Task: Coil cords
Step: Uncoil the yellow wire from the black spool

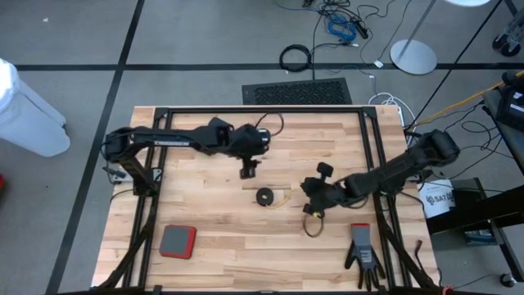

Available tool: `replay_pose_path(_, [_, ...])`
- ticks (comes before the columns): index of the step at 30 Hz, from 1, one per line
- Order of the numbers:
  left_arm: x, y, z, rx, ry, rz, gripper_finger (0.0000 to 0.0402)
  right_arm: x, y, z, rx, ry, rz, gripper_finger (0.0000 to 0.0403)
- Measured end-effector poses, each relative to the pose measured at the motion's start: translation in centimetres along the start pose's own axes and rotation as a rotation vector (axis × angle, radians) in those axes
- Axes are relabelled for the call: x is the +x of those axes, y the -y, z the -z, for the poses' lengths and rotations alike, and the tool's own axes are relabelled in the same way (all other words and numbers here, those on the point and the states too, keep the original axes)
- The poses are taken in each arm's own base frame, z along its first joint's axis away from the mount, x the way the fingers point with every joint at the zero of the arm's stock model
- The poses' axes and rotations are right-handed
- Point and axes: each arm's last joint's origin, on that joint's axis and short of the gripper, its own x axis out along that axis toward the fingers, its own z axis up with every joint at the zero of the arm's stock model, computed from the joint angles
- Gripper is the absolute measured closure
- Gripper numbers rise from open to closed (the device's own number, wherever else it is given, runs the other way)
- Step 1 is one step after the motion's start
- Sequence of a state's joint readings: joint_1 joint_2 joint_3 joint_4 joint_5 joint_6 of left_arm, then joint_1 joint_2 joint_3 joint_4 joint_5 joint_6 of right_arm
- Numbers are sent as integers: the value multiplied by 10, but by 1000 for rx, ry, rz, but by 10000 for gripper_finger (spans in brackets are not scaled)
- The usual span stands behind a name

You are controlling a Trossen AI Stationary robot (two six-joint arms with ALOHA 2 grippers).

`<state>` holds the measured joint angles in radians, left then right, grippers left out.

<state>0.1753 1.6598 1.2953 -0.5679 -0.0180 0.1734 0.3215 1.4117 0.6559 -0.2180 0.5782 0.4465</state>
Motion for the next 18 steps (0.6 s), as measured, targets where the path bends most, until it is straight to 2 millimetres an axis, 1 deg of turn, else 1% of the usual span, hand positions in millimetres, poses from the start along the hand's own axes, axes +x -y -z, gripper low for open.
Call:
replay_pose_path(4, [-12, 21, 10, 22, -121, 27, 185, 16, -2, -11, -1, 44, -117, 398])
replay_pose_path(7, [-18, 38, 14, 39, -177, 39, 185, 21, -7, -22, -9, 137, -211, 395])
replay_pose_path(9, [-21, 51, 16, 49, -202, 58, 185, 21, -10, -30, -17, 216, -259, 382])
replay_pose_path(12, [-24, 70, 17, 72, -211, 84, 185, 23, -15, -36, -30, 296, -286, 336])
replay_pose_path(16, [-28, 94, 19, 96, -214, 108, 185, 29, -20, -38, -48, 334, -320, 251])
replay_pose_path(18, [-30, 105, 19, 111, -209, 100, 185, 32, -23, -37, -58, 341, -350, 216])
